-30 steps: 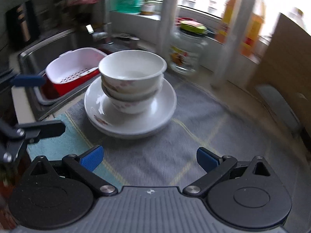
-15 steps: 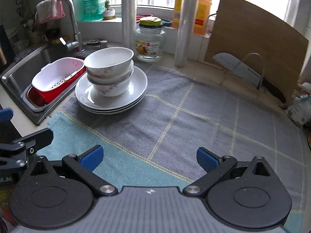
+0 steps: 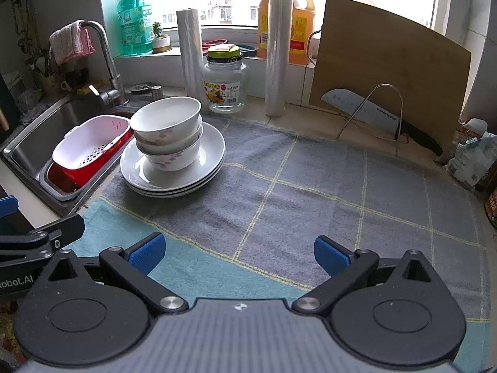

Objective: Organize plates and bowls

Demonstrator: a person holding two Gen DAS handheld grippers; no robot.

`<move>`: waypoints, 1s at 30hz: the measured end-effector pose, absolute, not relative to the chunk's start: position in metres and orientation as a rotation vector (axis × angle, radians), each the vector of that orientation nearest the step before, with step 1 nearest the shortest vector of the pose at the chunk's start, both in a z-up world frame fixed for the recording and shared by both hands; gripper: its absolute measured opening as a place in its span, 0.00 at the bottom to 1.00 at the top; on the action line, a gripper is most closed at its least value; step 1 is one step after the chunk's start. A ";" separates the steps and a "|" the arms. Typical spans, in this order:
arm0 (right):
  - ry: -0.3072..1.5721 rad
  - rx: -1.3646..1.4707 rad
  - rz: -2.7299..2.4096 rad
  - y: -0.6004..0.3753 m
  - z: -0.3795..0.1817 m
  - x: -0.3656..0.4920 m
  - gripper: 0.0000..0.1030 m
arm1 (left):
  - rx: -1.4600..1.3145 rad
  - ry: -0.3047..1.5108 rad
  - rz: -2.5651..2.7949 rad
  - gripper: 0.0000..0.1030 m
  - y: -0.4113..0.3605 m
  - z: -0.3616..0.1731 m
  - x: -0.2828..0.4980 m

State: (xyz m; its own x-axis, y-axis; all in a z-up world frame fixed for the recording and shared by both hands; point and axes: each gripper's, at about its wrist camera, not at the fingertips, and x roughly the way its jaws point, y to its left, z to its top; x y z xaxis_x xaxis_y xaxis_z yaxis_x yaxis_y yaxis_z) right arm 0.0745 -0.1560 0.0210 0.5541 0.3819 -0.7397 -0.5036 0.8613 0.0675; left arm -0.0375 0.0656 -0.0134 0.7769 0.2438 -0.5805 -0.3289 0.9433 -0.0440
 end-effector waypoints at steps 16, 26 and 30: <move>0.820 -0.154 0.524 -0.158 0.027 0.075 1.00 | -0.149 0.597 0.312 0.99 0.063 -0.005 -0.038; 0.819 -0.152 0.519 -0.161 0.028 0.077 1.00 | -0.152 0.601 0.307 0.99 0.063 -0.004 -0.035; 0.819 -0.151 0.519 -0.161 0.028 0.077 1.00 | -0.153 0.604 0.308 0.99 0.061 -0.003 -0.034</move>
State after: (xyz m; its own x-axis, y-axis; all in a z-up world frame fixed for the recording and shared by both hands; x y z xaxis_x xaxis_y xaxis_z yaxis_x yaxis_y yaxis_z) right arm 0.0767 -0.1607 0.0277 0.5662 0.3828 -0.7300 -0.4971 0.8650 0.0680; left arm -0.0342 0.0614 -0.0032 0.7791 0.2393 -0.5794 -0.3281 0.9432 -0.0517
